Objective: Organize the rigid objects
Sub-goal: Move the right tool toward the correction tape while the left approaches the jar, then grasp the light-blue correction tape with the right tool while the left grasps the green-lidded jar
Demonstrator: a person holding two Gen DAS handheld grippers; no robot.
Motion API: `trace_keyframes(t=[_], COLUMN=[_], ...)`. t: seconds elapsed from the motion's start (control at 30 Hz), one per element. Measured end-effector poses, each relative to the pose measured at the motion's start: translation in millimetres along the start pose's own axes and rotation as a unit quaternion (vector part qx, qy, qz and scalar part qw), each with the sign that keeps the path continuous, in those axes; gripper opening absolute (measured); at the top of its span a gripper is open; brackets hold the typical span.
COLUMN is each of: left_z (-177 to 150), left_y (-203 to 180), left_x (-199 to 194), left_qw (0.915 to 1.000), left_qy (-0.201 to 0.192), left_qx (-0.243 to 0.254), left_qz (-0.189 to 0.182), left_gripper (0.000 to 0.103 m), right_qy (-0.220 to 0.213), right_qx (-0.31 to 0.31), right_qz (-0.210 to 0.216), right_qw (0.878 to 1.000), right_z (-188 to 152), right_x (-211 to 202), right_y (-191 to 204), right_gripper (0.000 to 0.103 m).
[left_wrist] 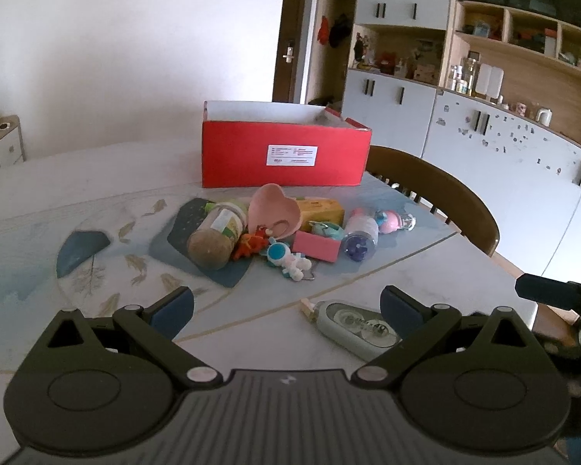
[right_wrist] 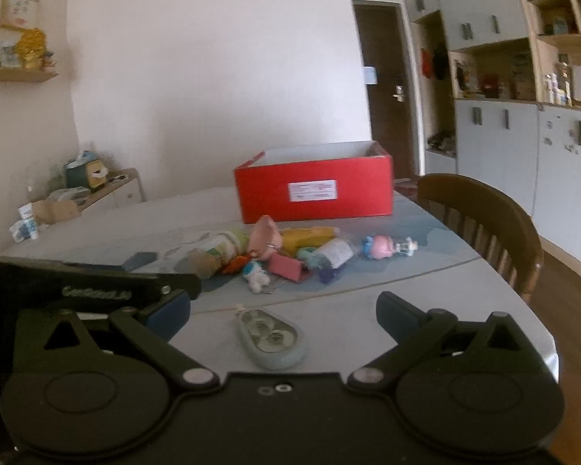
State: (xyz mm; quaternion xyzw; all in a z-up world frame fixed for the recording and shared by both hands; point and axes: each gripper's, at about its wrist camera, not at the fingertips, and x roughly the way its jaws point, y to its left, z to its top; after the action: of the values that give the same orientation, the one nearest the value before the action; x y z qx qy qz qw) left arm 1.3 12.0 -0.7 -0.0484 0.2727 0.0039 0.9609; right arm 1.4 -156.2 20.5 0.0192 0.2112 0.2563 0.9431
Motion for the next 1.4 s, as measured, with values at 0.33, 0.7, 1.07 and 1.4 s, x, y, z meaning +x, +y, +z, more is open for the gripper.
trace_keyframes(t=[0.33,0.7,1.07,1.4], left_z=[-1,5,25,44], left_y=[5,14,24,67], left_x=[7,21,41,93], left_qw=[0.9998,0.9992,0.9994,0.9961], left_qy=[0.012,0.028,0.027,0.074], left_qx=[-0.016,-0.024,-0.004,-0.021], left_qz=[0.005,0.016,0.022,0.044], left_gripper=[0.103,0.103,0.103,0.103], right_qy=[0.015,0.044,0.067,0.129], right_qx=[-0.006,-0.027,-0.063,-0.065], right_qz=[0.011,0.035,0.062,0.078], right_qw=[1.0,0.998,0.994,0.986], right_z=[-1,-1,3,4], right_x=[7,24,47,88], right_y=[3,8,14,8], right_gripper=[0.098,0.096,0.094,0.087])
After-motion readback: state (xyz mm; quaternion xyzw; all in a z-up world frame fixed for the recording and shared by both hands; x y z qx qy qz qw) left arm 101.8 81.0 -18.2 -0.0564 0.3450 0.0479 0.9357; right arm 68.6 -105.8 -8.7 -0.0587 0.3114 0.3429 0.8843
